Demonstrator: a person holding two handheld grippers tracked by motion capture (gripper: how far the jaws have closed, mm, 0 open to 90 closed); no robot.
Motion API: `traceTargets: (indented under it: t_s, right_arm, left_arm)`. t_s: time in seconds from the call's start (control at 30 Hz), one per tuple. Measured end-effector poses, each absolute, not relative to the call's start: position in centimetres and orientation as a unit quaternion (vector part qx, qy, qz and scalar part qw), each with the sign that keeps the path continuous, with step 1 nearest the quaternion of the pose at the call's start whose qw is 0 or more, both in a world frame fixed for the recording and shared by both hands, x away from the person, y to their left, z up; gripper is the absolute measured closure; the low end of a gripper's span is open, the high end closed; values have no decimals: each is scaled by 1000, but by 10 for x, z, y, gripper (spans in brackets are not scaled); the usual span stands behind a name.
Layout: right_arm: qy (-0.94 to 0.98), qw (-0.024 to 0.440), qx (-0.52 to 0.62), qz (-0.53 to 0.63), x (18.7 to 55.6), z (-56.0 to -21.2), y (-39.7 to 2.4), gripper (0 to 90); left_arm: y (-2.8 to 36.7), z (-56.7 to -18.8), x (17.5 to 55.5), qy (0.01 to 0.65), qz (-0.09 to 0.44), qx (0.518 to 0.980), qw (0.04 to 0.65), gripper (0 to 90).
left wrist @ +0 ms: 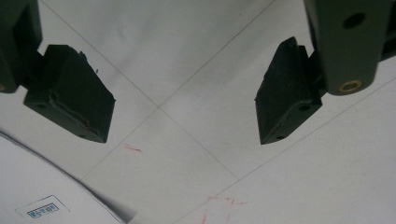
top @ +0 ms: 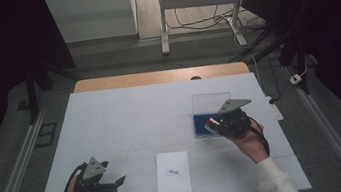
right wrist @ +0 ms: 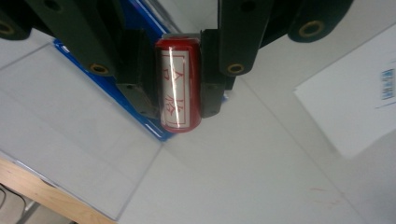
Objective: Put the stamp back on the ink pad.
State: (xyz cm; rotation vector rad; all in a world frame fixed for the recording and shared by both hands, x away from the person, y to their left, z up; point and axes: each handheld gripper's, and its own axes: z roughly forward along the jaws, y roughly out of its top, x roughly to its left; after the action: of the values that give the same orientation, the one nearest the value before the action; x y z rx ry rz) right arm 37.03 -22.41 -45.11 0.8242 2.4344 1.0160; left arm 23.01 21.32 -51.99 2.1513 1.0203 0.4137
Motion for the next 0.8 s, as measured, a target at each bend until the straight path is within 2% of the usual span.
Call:
traceTargets:
  t_s: [0.3, 0.8]
  right_arm:
    - [864, 193, 313, 345, 392, -463, -230, 687]
    - [868, 205, 324, 317, 408, -482, -218, 685]
  left_arm:
    - [213, -521, 231, 397, 160, 832, 352, 197]
    - [214, -522, 231, 397, 160, 833, 350, 198]
